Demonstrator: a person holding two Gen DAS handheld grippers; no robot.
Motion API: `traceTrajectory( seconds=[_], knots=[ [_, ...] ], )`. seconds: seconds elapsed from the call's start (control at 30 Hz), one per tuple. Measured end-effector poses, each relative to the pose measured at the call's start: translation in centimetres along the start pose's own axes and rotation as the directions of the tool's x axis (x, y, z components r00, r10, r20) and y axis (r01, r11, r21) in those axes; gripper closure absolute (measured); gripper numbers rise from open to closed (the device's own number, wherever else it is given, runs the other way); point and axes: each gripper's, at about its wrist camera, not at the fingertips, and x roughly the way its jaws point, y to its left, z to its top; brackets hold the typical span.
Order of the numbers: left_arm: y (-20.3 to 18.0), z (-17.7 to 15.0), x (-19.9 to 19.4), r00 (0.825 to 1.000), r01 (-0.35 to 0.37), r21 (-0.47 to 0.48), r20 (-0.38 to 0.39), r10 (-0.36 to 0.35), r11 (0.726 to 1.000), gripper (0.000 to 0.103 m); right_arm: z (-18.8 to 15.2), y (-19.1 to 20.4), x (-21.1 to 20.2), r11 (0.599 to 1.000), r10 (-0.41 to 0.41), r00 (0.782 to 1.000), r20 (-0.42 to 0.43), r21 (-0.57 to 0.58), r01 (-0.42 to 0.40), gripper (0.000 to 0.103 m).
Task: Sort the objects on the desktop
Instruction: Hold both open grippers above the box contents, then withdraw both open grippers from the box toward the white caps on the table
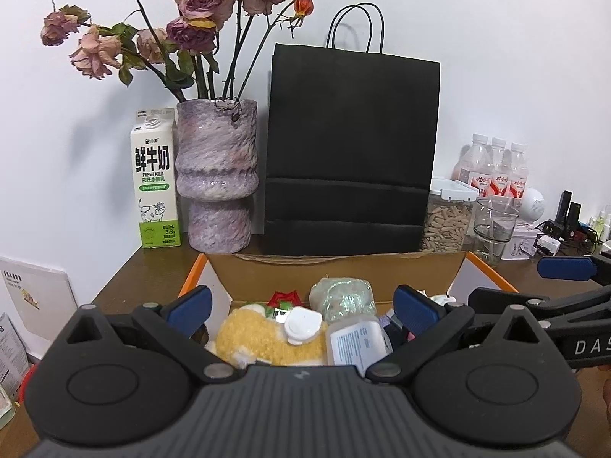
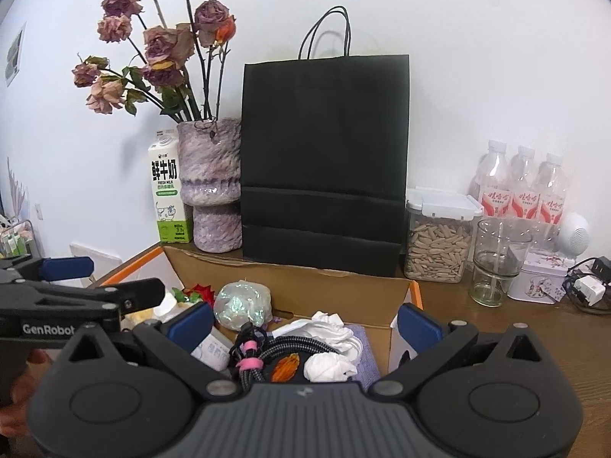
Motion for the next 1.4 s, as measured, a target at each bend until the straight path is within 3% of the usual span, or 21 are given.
traceTrajectory(
  seconds=[0.17,0.77,1.4],
  knots=[
    [-0.4,-1.1,-1.2,1.0,-0.01,0.003,-0.01,0.01,1.0,0.0,-0.7,0.3,-1.4,0.999,-0.044,0.999,0.014,-0.022,0.044,0.0],
    [-2.2,-4.1,-6.0,1.0,-0.009,0.024,-0.011,0.009,1.0,0.0,-4.5,1.1,-6.5,0.997,-0.073,0.997,-0.007,-0.022,0.073,0.0],
    [-1.6,-8.8,-8.7,0.994,-0.034,0.013,-0.107,0.035,0.999,0.0,-9.9,1.5,-8.9,0.999,-0.045,0.992,-0.122,0.009,0.047,0.0]
  ],
)
